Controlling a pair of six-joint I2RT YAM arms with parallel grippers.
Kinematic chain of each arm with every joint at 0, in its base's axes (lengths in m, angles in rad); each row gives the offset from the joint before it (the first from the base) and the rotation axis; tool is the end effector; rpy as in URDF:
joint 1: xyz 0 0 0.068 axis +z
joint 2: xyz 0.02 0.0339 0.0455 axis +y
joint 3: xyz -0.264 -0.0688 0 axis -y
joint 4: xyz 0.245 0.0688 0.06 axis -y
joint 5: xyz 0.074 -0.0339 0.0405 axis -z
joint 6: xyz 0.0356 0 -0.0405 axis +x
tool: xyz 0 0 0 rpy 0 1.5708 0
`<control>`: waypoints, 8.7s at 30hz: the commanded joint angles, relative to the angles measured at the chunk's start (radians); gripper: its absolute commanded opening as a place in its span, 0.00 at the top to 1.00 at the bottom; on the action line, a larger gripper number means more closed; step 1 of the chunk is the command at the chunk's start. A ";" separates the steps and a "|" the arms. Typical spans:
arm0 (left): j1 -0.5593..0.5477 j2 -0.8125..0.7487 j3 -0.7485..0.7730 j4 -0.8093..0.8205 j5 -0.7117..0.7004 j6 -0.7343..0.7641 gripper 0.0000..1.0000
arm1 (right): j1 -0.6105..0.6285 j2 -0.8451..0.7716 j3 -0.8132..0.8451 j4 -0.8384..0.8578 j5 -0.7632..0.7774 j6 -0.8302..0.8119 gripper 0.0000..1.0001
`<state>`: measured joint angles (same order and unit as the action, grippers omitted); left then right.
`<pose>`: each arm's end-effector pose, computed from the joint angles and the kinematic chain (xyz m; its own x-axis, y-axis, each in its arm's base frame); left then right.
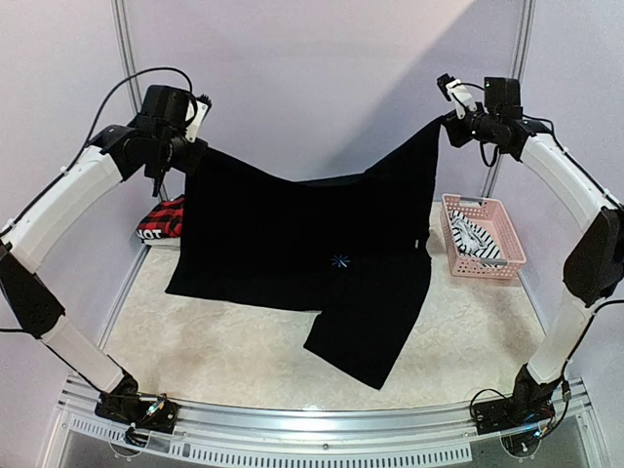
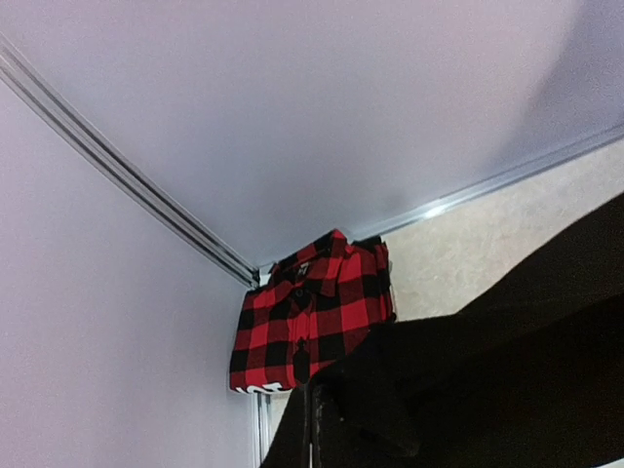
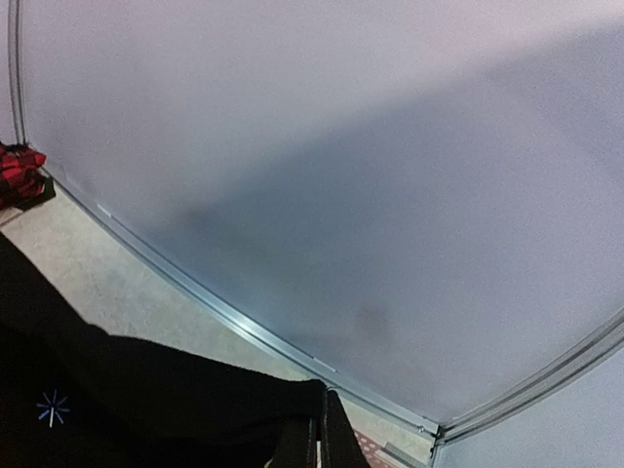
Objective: Fold and stack the mixed laundry pile
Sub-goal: Flatten out the crumpled T-shirt at the center of the board.
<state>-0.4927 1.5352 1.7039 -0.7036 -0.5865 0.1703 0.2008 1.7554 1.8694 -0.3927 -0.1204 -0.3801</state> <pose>0.3011 -0.1393 0.4248 -0.4470 0.4002 -0.8001 0.0509 0.9043 0.4238 0.4011 0.0860 0.4304 -0.1349 -0.4033 -0.9051 -0.3890 0.8616 -0.3260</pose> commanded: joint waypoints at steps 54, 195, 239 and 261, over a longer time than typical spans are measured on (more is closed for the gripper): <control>-0.090 -0.156 -0.180 0.063 0.026 0.093 1.00 | -0.060 -0.302 -0.319 0.047 -0.245 0.012 1.00; -0.139 -0.175 0.327 -0.008 -0.038 0.204 1.00 | -0.185 -0.100 0.648 -0.228 -0.005 0.183 1.00; -0.429 -0.397 0.647 -0.051 -0.065 0.325 1.00 | -0.132 -0.518 0.585 -0.103 -0.114 0.174 1.00; -0.115 -0.222 -0.093 0.139 -0.046 0.257 1.00 | -0.126 -0.230 0.020 0.080 -0.114 0.103 1.00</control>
<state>-0.6682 1.3205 1.7878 -0.4973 -0.7311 0.6292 0.0727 1.5646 2.1342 -0.3538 -0.2447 -0.2512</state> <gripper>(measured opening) 0.013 0.008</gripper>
